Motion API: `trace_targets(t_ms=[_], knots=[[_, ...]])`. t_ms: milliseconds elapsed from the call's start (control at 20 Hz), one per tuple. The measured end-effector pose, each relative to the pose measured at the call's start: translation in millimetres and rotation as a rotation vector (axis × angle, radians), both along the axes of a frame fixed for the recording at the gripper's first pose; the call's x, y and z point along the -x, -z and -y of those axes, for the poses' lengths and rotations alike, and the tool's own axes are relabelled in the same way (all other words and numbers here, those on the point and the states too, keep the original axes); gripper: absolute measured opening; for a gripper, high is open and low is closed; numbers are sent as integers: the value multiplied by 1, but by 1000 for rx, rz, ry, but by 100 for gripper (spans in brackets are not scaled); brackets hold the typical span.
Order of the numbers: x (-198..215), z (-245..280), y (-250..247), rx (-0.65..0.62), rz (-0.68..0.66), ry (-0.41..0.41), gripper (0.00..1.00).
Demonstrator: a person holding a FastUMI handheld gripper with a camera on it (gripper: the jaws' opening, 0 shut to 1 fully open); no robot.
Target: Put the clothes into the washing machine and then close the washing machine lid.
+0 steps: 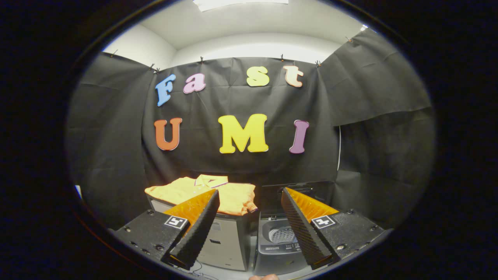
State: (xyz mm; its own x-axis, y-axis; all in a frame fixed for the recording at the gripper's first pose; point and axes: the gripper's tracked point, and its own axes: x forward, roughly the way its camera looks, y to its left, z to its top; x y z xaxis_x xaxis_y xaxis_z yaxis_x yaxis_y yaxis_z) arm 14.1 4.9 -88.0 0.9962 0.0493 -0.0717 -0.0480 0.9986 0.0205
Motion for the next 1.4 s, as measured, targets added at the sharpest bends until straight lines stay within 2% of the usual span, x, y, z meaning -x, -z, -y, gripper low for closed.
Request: trace_targets(t_ms=[350, 800, 1000, 1400], knots=[[-9, -10, -8, 6, -1, 24, 100], [-48, -98, -22, -24, -63, -35, 100], [-75, -138, -27, -46, -127, -96, 100], [-157, -198, -28, 0, -255, -281, 100]])
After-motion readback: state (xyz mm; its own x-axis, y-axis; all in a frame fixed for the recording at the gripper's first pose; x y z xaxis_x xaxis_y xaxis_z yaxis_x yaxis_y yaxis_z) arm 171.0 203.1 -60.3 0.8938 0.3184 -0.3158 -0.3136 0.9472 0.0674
